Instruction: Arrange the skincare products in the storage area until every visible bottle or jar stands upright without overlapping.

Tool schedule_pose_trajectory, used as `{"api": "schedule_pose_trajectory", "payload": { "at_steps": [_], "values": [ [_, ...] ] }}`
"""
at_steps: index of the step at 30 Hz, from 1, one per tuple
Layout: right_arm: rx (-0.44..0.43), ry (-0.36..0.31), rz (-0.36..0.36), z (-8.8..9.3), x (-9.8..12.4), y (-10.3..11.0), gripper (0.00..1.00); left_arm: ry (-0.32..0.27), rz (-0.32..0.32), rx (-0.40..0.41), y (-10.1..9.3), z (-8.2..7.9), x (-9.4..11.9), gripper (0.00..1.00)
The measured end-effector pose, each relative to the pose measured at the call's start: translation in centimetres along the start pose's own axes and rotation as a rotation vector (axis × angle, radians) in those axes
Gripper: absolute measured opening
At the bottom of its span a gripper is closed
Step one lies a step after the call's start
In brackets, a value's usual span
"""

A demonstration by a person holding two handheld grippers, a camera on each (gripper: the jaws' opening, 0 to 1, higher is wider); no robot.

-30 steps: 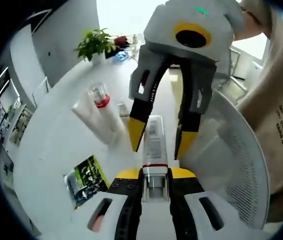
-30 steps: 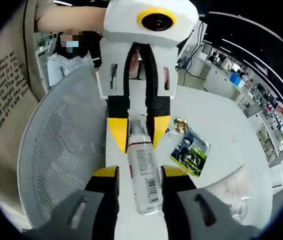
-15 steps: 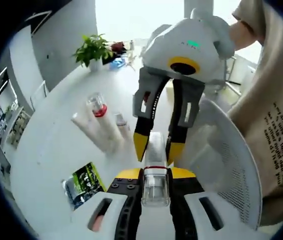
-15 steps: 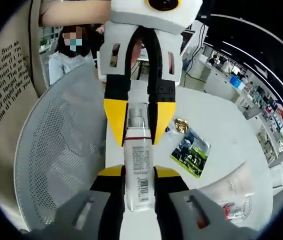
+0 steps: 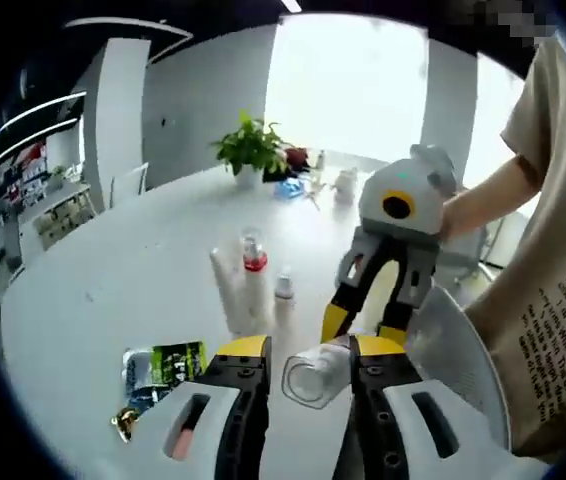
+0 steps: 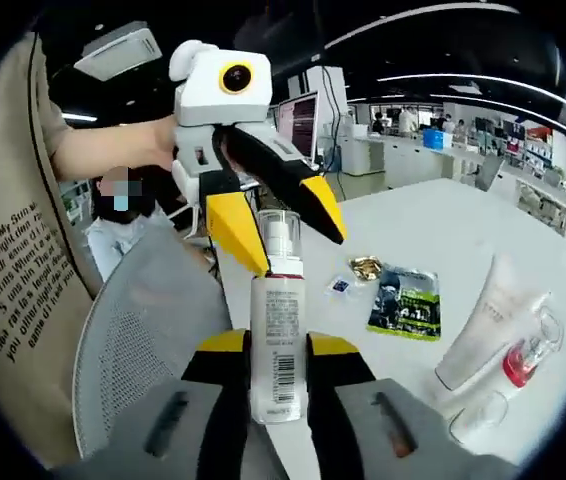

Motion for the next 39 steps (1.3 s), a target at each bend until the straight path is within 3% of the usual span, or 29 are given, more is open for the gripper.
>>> {"api": "schedule_pose_trajectory", "payload": {
  "at_steps": [3, 7, 15, 17, 19, 23, 31, 39],
  "values": [
    [-0.052, -0.031, 0.000, 0.1, 0.1, -0.1, 0.20, -0.054, -0.014, 0.065, 0.5, 0.3, 0.6, 0.36],
    [-0.143, -0.124, -0.025, -0.5, 0.5, 0.0, 0.20, -0.141, 0.008, 0.157, 0.5, 0.7, 1.1, 0.39],
    [-0.283, -0.316, -0.115, -2.1, 0.9, 0.6, 0.20, -0.341, 0.091, 0.350, -0.5, 1.1, 1.2, 0.52],
    [-0.285, -0.327, -0.123, -2.3, 0.9, 0.9, 0.20, -0.405, 0.114, 0.400, -0.8, 1.0, 1.2, 0.57],
    [-0.289, -0.337, -0.137, -2.4, 0.7, 1.2, 0.20, -0.436, 0.118, 0.409, -1.1, 0.9, 1.3, 0.54],
    [-0.299, -0.359, -0.161, -2.6, 0.3, 1.6, 0.20, -0.447, 0.120, 0.410, -1.6, 0.8, 1.2, 0.48],
    [-0.330, -0.383, -0.186, -2.5, 0.0, 2.0, 0.20, -0.480, 0.090, 0.403, -1.5, 0.8, 1.5, 0.20],
    [-0.326, -0.370, -0.187, -2.2, -0.1, 2.3, 0.20, -0.446, 0.087, 0.380, -1.9, 0.7, 1.1, 0.19]
  ]
}}
Point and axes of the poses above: the point that each gripper's makers call its tool centre point, and the gripper's own axes: x roughly backward along the fingers, y roughly to its left, z roughly out of its underside, the point moved 7 cm from there along x, roughly backward along the fingers, and after that the axes turned 15 degrees about y, right-handed, at the moved point
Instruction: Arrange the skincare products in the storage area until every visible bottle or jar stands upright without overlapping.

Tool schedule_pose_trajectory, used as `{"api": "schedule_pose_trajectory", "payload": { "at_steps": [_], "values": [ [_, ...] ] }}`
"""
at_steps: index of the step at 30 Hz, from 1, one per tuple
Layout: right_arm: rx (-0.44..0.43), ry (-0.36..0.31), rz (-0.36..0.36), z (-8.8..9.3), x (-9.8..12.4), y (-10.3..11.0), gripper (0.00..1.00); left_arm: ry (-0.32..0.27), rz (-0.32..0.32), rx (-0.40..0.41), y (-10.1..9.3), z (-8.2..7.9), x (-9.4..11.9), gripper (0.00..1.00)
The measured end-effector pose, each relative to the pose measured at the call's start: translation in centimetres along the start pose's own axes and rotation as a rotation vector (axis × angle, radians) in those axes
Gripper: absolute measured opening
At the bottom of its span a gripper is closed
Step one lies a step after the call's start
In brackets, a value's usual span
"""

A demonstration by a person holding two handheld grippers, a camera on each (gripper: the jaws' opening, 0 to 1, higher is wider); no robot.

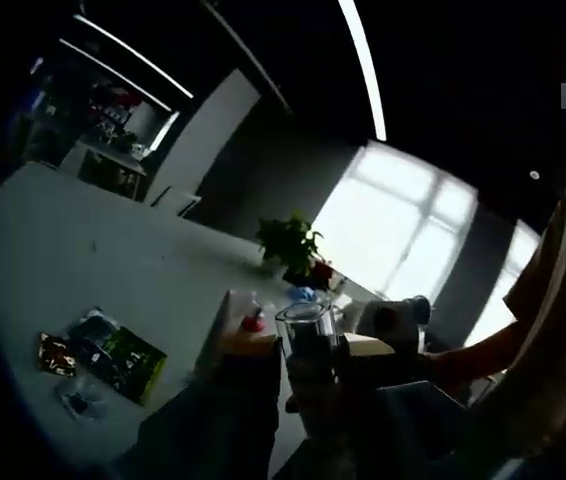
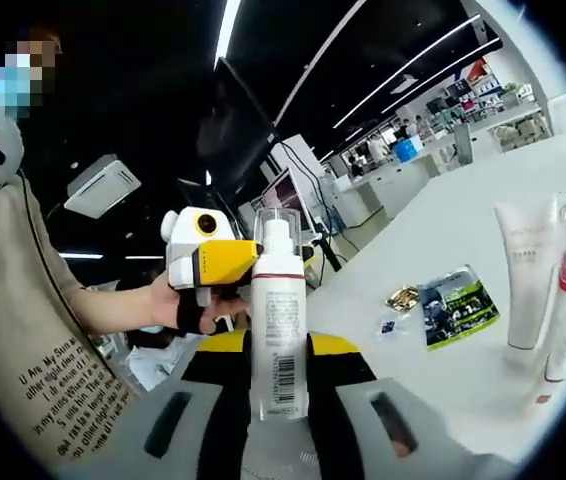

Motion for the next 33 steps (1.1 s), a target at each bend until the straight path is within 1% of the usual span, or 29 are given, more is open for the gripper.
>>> {"api": "schedule_pose_trajectory", "payload": {
  "at_steps": [2, 6, 9, 12, 14, 16, 19, 20, 25, 33],
  "values": [
    [0.027, 0.023, 0.018, 0.1, 0.0, -0.1, 0.20, 0.019, -0.007, -0.017, -0.1, 0.0, -0.1, 0.19],
    [0.088, 0.070, 0.059, 0.2, 0.0, -0.3, 0.20, 0.066, -0.034, -0.088, -0.6, 0.0, -0.5, 0.19],
    [0.116, 0.099, 0.081, 0.3, -0.1, -0.4, 0.20, 0.101, -0.072, -0.153, -1.0, 0.0, -0.9, 0.19],
    [0.152, 0.132, 0.121, 0.6, -0.3, -0.6, 0.20, 0.142, -0.130, -0.208, -1.1, 0.2, -1.3, 0.19],
    [0.182, 0.163, 0.145, 0.9, -0.5, -0.8, 0.20, 0.171, -0.168, -0.250, -1.3, 0.4, -1.7, 0.19],
    [0.241, 0.212, 0.184, 1.3, -0.7, -1.3, 0.20, 0.208, -0.200, -0.298, -1.4, 0.9, -2.1, 0.19],
    [0.274, 0.247, 0.201, 1.8, -1.1, -1.6, 0.21, 0.245, -0.232, -0.351, -1.5, 1.7, -2.7, 0.19],
    [0.295, 0.260, 0.215, 2.1, -1.3, -1.9, 0.21, 0.254, -0.240, -0.359, -1.4, 1.8, -2.8, 0.19],
    [0.343, 0.318, 0.243, 3.1, -1.9, -2.8, 0.21, 0.312, -0.268, -0.403, -0.9, 2.8, -3.4, 0.18],
    [0.382, 0.361, 0.281, 4.4, -2.5, -4.2, 0.21, 0.366, -0.303, -0.416, 0.2, 4.2, -4.2, 0.18]
  ]
}}
Point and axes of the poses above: the point that each gripper's makers call its tool centre point, and the gripper's own axes: x roughly backward along the fingers, y roughly to its left, z roughly out of its underside, the point moved 7 cm from there along x, roughly backward along the fingers, and after that the axes turned 15 degrees about y, right-handed, at the moved point
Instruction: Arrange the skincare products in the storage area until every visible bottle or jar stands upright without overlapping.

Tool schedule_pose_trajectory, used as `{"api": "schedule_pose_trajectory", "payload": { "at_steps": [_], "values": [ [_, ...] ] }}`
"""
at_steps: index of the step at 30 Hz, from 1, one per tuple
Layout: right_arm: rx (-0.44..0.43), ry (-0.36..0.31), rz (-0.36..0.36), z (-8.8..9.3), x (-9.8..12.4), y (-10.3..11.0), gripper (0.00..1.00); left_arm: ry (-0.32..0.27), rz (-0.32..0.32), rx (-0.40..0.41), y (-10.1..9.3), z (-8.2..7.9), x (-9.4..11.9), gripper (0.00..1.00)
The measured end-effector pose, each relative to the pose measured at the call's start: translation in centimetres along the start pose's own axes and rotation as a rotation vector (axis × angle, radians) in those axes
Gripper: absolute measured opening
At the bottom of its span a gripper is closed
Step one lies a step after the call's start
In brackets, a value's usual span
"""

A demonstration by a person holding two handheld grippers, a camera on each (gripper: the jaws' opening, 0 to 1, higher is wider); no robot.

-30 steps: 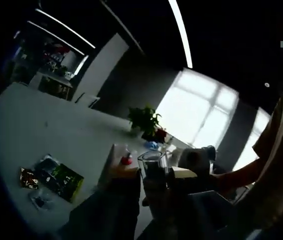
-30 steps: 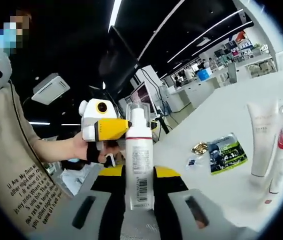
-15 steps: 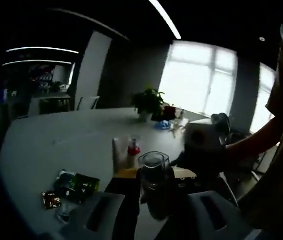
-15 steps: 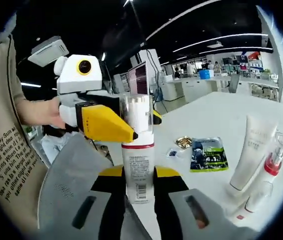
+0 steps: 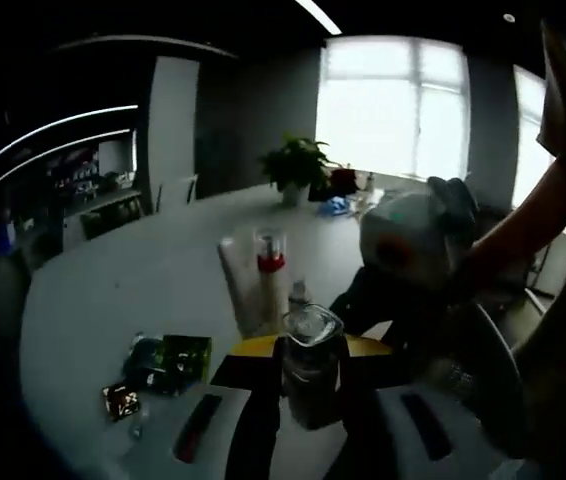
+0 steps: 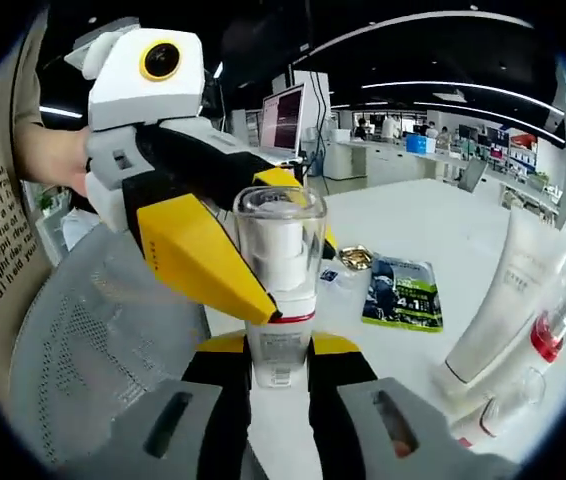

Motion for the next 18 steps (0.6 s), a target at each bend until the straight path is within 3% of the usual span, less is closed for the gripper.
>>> {"api": "schedule_pose_trajectory", "payload": {
  "at_steps": [7, 18],
  "values": [
    [0.041, 0.019, 0.038, 1.2, -1.1, -0.9, 0.21, 0.036, -0.022, -0.008, 0.5, 0.9, -1.3, 0.18],
    [0.044, 0.059, 0.026, 2.6, -2.1, -1.8, 0.21, 0.077, -0.016, -0.009, 1.0, 1.8, -2.6, 0.18]
  ]
}}
Point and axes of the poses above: the point that each gripper's makers call its tool centre point, and the gripper's own axes: x roughly backward along the fingers, y roughly to its left, z roughly out of its underside, the point moved 7 cm from there along x, roughly backward along the fingers, and after that the axes turned 15 degrees about y, right-handed, at the moved point
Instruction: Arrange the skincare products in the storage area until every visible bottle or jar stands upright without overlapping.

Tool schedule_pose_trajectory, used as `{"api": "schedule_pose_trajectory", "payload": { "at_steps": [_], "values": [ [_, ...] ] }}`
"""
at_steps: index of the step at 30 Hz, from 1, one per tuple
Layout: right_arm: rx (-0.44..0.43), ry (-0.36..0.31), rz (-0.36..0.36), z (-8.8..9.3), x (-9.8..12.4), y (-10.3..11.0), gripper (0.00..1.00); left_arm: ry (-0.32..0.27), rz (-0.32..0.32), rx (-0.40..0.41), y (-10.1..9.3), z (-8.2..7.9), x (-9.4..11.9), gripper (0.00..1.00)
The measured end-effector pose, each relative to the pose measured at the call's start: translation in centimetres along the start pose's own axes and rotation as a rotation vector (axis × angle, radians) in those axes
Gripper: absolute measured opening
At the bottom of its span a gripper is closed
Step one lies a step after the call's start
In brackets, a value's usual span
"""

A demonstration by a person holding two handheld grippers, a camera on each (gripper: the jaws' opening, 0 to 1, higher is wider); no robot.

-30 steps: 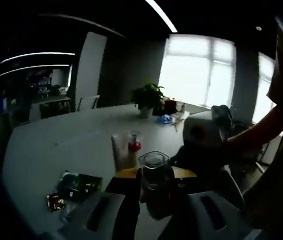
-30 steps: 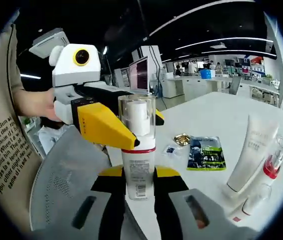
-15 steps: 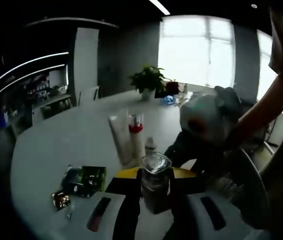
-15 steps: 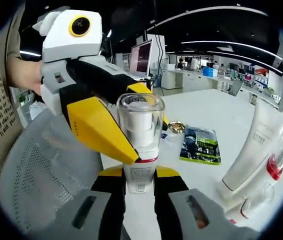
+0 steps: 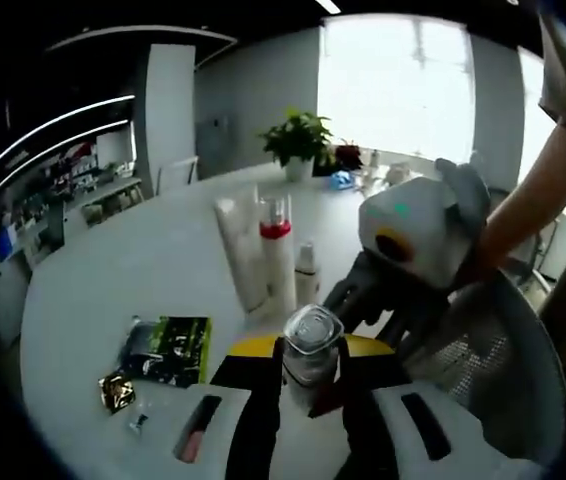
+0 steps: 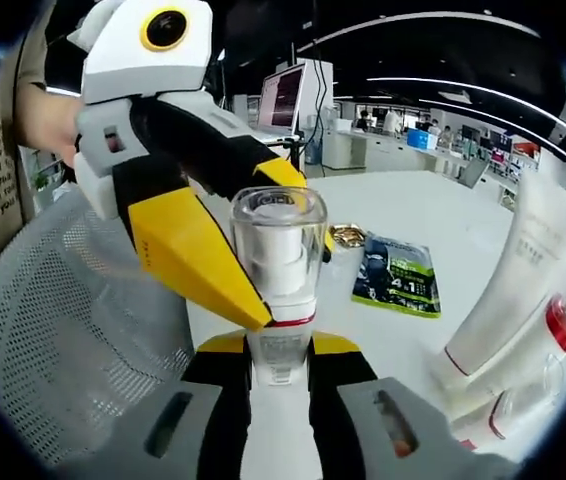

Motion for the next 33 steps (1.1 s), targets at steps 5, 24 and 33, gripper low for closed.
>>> {"api": "schedule_pose_trajectory", "payload": {
  "at_steps": [5, 24, 33],
  "values": [
    [0.012, 0.011, 0.004, 0.3, -0.3, -0.2, 0.21, 0.013, 0.005, -0.004, 0.3, 0.4, -0.5, 0.18],
    [0.017, 0.052, -0.004, 1.6, -1.5, -0.6, 0.21, 0.067, 0.025, -0.030, 0.7, 1.5, -1.8, 0.19],
    [-0.001, 0.044, -0.024, 1.5, -1.7, -0.5, 0.22, 0.078, 0.030, -0.032, 0.7, 1.9, -2.2, 0.18]
  ]
}}
Point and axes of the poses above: the point that each gripper's makers call its tool centre point, and the gripper's own axes: x roughly backward along the fingers, y roughly to its left, z roughly out of its underside, the point moved 7 cm from there along x, roughly backward along the fingers, and after that the axes turned 15 degrees about y, right-handed, at the moved point
